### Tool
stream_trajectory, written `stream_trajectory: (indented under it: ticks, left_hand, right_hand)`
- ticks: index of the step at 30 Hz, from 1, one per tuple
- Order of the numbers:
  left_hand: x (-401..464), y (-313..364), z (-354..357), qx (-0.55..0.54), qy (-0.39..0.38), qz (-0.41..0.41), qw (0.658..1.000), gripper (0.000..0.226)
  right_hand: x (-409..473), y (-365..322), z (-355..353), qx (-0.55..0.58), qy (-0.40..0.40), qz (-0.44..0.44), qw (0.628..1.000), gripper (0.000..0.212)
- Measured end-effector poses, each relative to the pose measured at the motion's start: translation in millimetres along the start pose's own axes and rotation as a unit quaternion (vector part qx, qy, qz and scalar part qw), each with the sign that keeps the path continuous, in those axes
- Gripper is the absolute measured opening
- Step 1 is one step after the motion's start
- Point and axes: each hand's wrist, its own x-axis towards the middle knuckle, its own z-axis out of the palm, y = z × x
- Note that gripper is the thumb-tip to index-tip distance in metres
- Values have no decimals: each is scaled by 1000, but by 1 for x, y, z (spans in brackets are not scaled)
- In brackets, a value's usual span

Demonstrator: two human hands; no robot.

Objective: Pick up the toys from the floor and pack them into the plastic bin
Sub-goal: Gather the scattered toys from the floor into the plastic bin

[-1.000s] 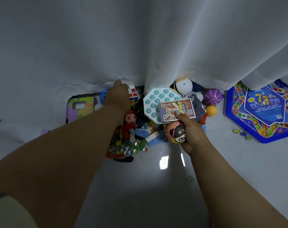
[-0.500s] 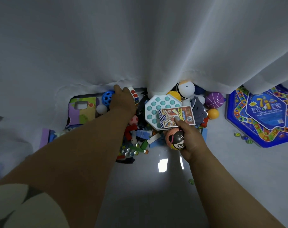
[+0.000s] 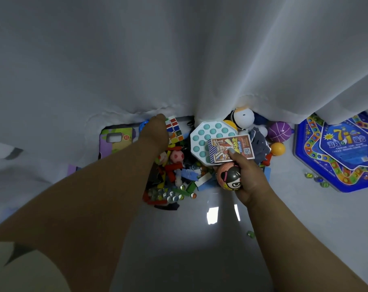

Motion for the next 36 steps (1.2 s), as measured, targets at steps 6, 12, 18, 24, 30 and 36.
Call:
stream_trajectory:
  ticks: [6,12,18,24,30,36]
  left_hand:
    - [-30,-1,-39,-133,7,-11,991,38]
    - [-91,-4,-110,-378,-71,-114,916,25]
    - [-178,-44,-192,-470,-34,-195,861,27]
    - [-311,-114,-246,-500,85,-232,830,21]
    - [-415,-187,-249,-523,207,-340,754,13]
    - [-449,-230,-210,-515,185,-445,709,13]
  right_hand:
    - [-17,-6,11,-9,-12,-12,1000,21]
    - [-57,-17,45,-28,-95,-25,995,17]
    - [-120,-14,103,-44,-237,-8,971,28]
    - [-204,32,174,-113,-354,39,928,22]
    - [-281,99,243,-267,-387,46,881,16]
    - [-324,157,283,-437,-375,47,817,43]
